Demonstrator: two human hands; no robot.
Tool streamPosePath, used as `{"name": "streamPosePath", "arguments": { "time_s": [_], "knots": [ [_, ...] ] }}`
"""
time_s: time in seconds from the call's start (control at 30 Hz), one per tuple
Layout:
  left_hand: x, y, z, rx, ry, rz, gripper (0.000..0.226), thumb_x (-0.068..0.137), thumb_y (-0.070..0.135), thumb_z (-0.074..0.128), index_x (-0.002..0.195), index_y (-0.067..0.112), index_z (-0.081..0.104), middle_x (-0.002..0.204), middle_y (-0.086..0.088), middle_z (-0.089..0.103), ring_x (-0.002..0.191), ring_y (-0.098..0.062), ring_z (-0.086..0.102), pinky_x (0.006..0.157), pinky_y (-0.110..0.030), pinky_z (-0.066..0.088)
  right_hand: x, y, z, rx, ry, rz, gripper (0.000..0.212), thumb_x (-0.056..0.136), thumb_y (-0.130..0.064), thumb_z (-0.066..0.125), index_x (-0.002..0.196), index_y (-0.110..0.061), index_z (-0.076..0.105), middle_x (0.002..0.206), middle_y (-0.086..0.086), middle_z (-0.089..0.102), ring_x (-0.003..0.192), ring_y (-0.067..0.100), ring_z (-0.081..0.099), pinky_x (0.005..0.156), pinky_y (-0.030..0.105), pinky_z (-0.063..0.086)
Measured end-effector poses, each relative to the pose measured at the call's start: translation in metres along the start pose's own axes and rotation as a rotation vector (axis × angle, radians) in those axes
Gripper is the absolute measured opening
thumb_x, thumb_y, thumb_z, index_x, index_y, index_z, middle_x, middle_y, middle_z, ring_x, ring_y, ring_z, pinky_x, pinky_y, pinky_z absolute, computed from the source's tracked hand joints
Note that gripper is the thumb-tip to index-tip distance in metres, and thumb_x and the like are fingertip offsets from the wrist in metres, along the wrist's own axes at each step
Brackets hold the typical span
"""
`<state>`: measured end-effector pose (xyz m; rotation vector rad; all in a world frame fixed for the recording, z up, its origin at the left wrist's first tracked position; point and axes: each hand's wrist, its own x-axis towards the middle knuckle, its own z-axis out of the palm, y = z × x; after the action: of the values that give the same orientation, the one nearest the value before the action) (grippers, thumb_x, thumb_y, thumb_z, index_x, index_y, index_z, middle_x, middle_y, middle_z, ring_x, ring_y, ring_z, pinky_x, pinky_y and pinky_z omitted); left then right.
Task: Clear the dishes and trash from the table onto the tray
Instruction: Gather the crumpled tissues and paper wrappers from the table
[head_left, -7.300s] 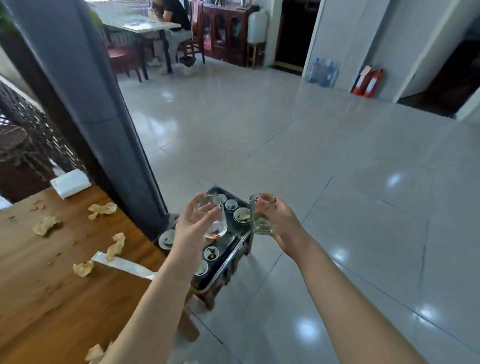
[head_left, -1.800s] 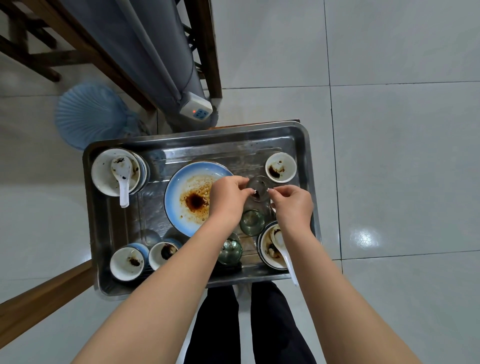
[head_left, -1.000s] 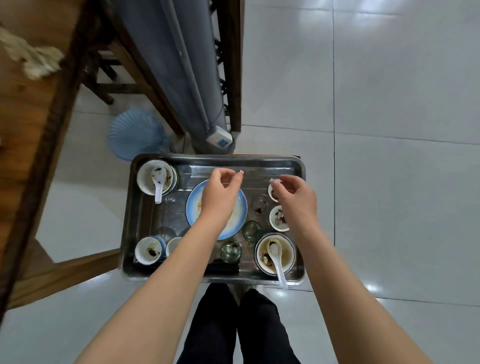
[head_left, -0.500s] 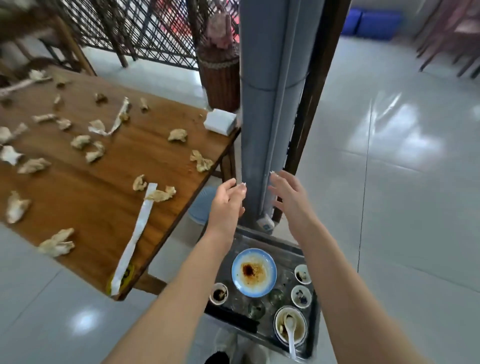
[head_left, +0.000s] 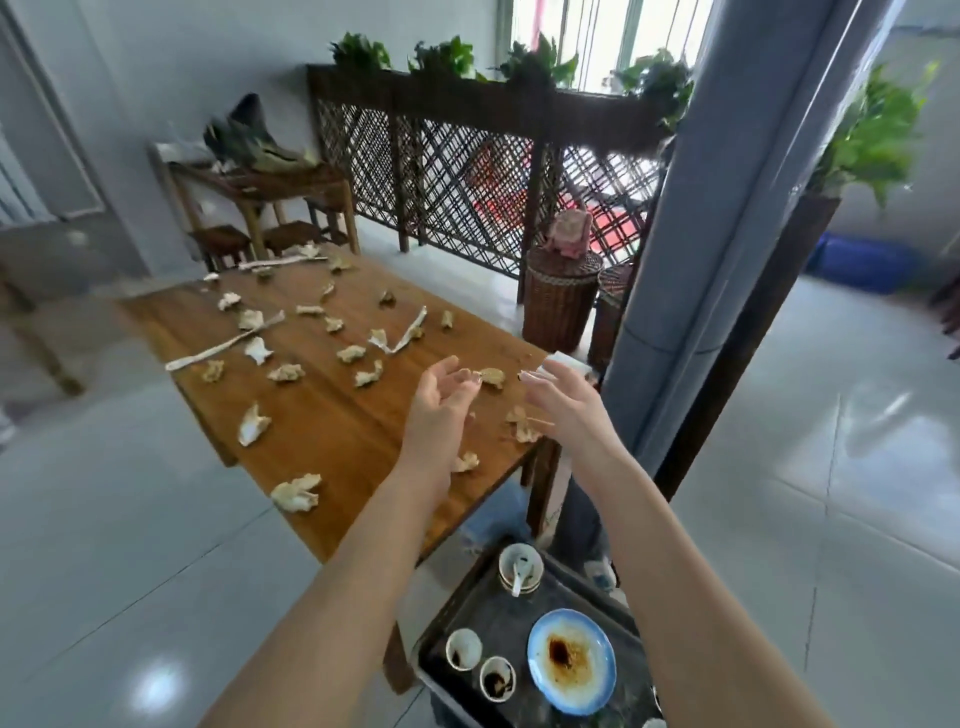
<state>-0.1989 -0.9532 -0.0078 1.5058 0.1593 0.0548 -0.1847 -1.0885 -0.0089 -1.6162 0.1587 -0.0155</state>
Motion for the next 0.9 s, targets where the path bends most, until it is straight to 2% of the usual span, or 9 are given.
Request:
{"name": "streamPosePath", "arguments": {
  "time_s": [0.13,0.23,0.4,0.5,0.63,0.73,0.83,0.9],
  "knots": [
    [-0.007,0.007,-0.046,-0.038,0.024,-0.013,0.028,0.097,0.029,0.054,0.124,0.033,0.048,0.124,0.007,0.056,0.114,-0.013,0.053,0.103,-0.041,0.045,-0.014,-0.006,0.046,-0.037,-0.038,-0.013,0.056,0.090,-0.033,0.062,0.140,-0.017,0.042,0.129,0.003,0.056,0.116,0.017,0.054,0.098,0.033,0.047],
    [-0.010,0.012,-0.085,-0.070,0.024,-0.004,0.027,0.096,0.023,0.055,0.122,0.031,0.049,0.123,0.005,0.059,0.108,-0.009,0.055,0.100,-0.035,0.046,-0.025,-0.013,0.082,-0.059,-0.028,-0.041,0.057,0.089,-0.035,0.063,0.140,-0.018,0.042,0.129,0.002,0.057,0.115,0.018,0.056,0.100,0.039,0.048],
    [-0.016,0.026,-0.175,-0.039,0.045,0.025,0.032,0.097,0.021,0.054,0.128,0.027,0.050,0.114,0.010,0.058,0.108,-0.010,0.055,0.101,-0.034,0.046,-0.056,-0.020,0.160,-0.024,-0.016,-0.065,0.055,0.089,-0.031,0.064,0.138,-0.019,0.043,0.128,0.001,0.057,0.113,0.016,0.057,0.099,0.042,0.049],
    [-0.017,0.033,-0.226,-0.044,0.051,0.046,0.027,0.096,0.019,0.054,0.122,0.029,0.051,0.109,0.011,0.058,0.104,-0.006,0.055,0.097,-0.031,0.047,-0.071,-0.017,0.205,-0.020,-0.001,-0.073,0.055,0.089,-0.030,0.065,0.138,-0.020,0.043,0.126,-0.001,0.057,0.111,0.013,0.057,0.096,0.038,0.050],
    [-0.014,0.033,-0.271,-0.021,0.010,0.029,0.027,0.095,0.020,0.056,0.119,0.031,0.050,0.111,0.013,0.060,0.107,-0.007,0.056,0.101,-0.035,0.046,-0.082,-0.015,0.249,-0.013,0.031,-0.070,0.057,0.089,-0.030,0.066,0.140,-0.020,0.043,0.128,0.000,0.057,0.113,0.015,0.056,0.099,0.037,0.048],
    [-0.010,0.031,-0.284,-0.011,-0.036,0.020,0.028,0.095,0.021,0.057,0.120,0.030,0.050,0.111,0.014,0.060,0.110,-0.008,0.056,0.103,-0.036,0.046,-0.084,-0.016,0.267,-0.045,0.048,-0.084,0.057,0.089,-0.030,0.065,0.140,-0.021,0.042,0.129,-0.001,0.057,0.113,0.013,0.055,0.094,0.029,0.048],
    [0.004,0.029,-0.294,-0.031,-0.084,0.017,0.028,0.095,0.019,0.057,0.121,0.028,0.050,0.110,0.016,0.060,0.107,-0.005,0.056,0.101,-0.034,0.046,-0.080,-0.015,0.279,-0.156,0.054,-0.116,0.059,0.089,-0.030,0.065,0.141,-0.022,0.039,0.128,-0.004,0.054,0.112,0.011,0.054,0.081,0.016,0.046],
    [0.017,0.031,-0.293,-0.037,-0.112,0.025,0.030,0.095,0.017,0.057,0.123,0.024,0.051,0.107,0.016,0.060,0.102,-0.001,0.055,0.100,-0.032,0.047,-0.074,-0.014,0.280,-0.246,0.057,-0.143,0.061,0.089,-0.029,0.066,0.142,-0.022,0.037,0.130,-0.004,0.052,0.116,0.012,0.053,0.081,0.017,0.048]
  ]
}}
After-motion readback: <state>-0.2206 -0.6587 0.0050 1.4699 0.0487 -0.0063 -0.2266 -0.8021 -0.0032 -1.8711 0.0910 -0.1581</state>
